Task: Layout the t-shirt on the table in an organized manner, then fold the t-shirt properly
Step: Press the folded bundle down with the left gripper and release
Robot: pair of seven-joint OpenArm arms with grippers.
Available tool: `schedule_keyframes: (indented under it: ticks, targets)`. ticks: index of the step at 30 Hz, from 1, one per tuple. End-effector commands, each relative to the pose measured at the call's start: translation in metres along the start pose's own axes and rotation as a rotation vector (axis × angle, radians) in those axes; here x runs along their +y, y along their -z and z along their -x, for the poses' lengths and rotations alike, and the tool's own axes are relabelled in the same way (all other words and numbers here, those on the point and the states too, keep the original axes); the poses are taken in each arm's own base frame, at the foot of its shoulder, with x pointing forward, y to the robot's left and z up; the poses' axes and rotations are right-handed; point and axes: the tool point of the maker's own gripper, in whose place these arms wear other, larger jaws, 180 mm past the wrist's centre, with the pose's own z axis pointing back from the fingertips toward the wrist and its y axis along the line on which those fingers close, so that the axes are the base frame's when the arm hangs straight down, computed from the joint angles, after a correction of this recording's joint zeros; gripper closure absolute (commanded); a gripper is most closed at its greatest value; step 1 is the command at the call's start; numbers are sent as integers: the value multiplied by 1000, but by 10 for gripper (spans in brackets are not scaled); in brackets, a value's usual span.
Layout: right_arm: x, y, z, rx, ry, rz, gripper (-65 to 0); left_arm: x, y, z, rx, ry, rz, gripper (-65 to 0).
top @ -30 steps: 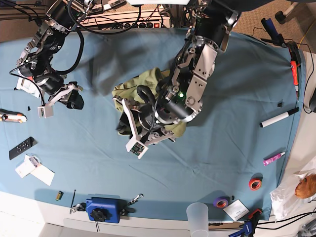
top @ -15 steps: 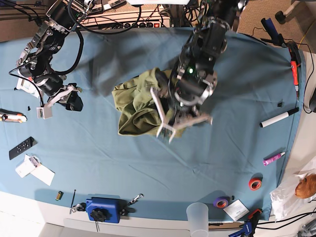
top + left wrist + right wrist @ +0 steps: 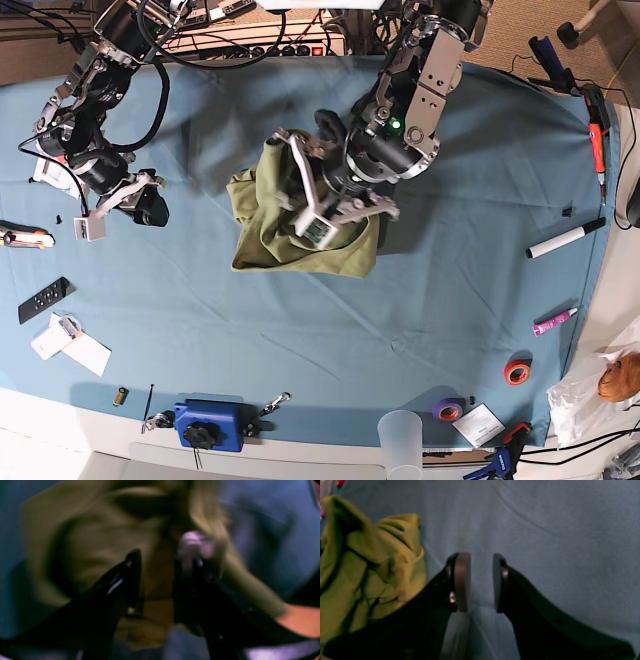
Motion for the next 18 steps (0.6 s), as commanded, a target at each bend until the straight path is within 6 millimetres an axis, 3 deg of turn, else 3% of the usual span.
schedule_keyframes:
  ticks: [1,6,13,18]
  targets:
    - [1,-4,-19,-58,-21,-9,-160,-1,-1,-15,-54,0,4,-206]
    - [3,-4,-20,-66,-18,-18,-160,-6,7,-10,-57,-30,39,-206]
    - [11,-5,-27,-104,0,-61,-160,-39,26,-14,-79,-56,173,-206]
    - [11,-5,-26,-98,0,-60,-160,-48,34,-38,-140,-78,199,-206]
